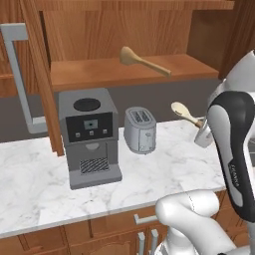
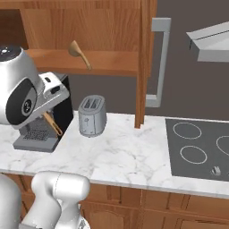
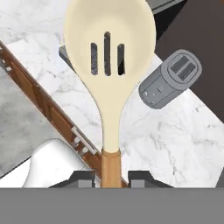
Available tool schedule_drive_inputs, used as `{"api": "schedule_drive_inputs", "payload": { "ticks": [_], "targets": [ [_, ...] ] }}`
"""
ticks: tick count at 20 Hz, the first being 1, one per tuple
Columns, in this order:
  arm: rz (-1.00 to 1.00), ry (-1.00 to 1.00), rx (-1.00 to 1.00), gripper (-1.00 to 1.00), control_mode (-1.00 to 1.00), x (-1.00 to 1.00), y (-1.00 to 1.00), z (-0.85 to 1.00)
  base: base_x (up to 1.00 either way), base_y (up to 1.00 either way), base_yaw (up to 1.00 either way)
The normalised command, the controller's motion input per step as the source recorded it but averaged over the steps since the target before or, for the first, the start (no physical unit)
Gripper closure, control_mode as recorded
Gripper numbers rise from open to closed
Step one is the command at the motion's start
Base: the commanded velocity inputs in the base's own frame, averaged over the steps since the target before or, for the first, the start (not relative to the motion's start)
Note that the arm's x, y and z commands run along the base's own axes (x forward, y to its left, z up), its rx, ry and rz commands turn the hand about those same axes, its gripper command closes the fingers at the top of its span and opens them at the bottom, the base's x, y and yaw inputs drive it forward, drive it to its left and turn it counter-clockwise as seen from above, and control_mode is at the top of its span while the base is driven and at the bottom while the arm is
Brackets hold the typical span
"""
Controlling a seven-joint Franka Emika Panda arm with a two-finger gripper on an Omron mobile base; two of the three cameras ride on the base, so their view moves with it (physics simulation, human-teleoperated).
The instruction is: Organize the utensils by type. Pick up the wooden spoons from the counter and place them in the open cabinet. Then pick up the metallic utensils from the counter and place them in the open drawer.
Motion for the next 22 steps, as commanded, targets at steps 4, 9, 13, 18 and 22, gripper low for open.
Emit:
{"api": "schedule_drive_inputs", "payload": {
  "ticks": [4,9,13,18,22],
  "targets": [
    [0.0,-0.32,-0.16,1.0,-1.0,0.0,0.01,0.6,0.0,0.0,0.0],
    [0.0,-0.29,-0.13,1.0,-1.0,0.21,0.06,0.4,0.0,0.0,0.0],
    [0.0,-0.24,-0.08,1.0,-1.0,0.38,0.13,0.5,0.0,0.0,0.0],
    [0.0,-0.17,-0.02,1.0,-1.0,0.57,0.24,0.34,0.0,0.0,0.0],
    [0.0,-0.09,-0.04,1.0,-1.0,0.73,0.38,0.06,0.0,0.0,0.0]
  ]
}}
